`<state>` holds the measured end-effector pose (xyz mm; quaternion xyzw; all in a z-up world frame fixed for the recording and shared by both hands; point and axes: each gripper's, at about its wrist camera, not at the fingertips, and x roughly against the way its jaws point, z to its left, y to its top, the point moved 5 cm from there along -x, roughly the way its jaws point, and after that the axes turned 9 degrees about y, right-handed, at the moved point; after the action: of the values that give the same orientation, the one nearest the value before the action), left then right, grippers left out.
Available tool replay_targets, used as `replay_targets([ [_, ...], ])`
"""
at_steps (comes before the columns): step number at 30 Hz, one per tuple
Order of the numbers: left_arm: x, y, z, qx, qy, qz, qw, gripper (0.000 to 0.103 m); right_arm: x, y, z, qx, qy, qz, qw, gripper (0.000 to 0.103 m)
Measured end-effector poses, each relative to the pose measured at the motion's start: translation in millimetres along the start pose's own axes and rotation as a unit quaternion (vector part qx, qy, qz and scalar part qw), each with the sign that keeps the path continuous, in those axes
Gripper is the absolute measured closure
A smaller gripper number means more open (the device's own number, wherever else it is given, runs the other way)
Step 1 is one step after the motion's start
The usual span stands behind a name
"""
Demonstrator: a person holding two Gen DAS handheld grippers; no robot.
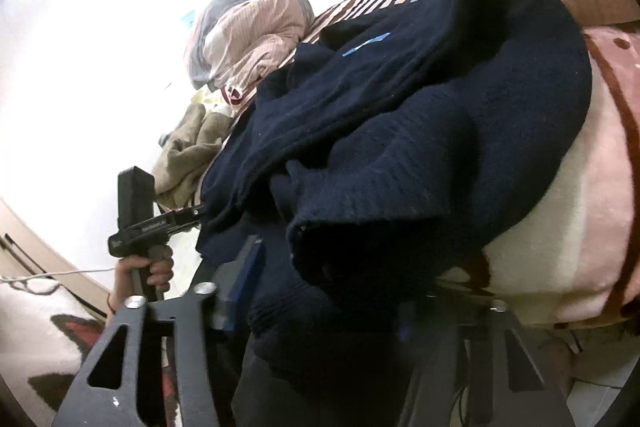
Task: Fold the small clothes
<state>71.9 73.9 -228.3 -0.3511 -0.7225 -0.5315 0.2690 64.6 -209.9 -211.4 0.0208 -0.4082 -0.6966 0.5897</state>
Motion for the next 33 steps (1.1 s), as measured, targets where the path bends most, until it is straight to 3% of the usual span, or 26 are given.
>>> replay_targets([
  [2,0,1,-2,-0.009,0.011,-0.003,0.9999,0.069,-2,1,0,0.006,-0.002,-0.001,1.0,0.077],
  [5,-1,4,-8,-0.025,0.027,-0.008,0.9993,0.081,0,2,1,0.015,-0.005,-0.002,1.0,0.08],
  [10,3,9,-16,-0.042,0.032,-0.019,0.9984,0.088,6,6,5,0.026,0.001,-0.009,1.0,0.087],
  [21,52,24,-38,-0.055,-0.027,-0.076,0.9953,0.091,17,10,36,0.078,0.006,-0.025,0.997,0.093],
  [33,99,19,-43,-0.059,-0.037,-0.117,0.9907,0.092,49,8,68,0.106,0.027,-0.068,0.992,0.095],
])
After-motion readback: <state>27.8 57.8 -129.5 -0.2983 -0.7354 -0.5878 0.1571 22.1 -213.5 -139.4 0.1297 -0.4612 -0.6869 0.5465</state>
